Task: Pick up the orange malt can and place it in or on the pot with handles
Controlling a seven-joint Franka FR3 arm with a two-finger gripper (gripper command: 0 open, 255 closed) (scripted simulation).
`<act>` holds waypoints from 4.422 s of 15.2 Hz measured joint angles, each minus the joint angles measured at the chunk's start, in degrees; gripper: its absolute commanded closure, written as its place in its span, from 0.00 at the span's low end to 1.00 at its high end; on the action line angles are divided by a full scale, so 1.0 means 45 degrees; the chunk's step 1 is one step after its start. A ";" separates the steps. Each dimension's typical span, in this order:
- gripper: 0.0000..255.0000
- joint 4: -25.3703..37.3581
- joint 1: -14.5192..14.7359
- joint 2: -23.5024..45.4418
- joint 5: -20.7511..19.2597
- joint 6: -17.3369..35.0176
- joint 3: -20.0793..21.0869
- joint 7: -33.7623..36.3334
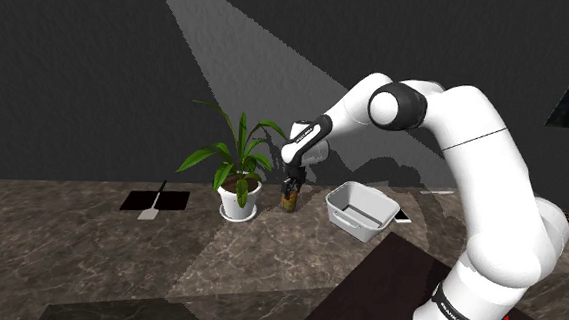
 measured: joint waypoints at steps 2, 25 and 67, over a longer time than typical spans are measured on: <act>1.00 -0.0089 0.0011 -0.0281 -0.0012 -0.0193 -0.0013 0.0006; 1.00 -0.0416 0.0108 -0.3111 -0.0168 -0.2691 -0.0152 0.0073; 1.00 -0.7562 -0.3420 -0.9134 -0.0314 -0.1552 -0.2719 -0.6046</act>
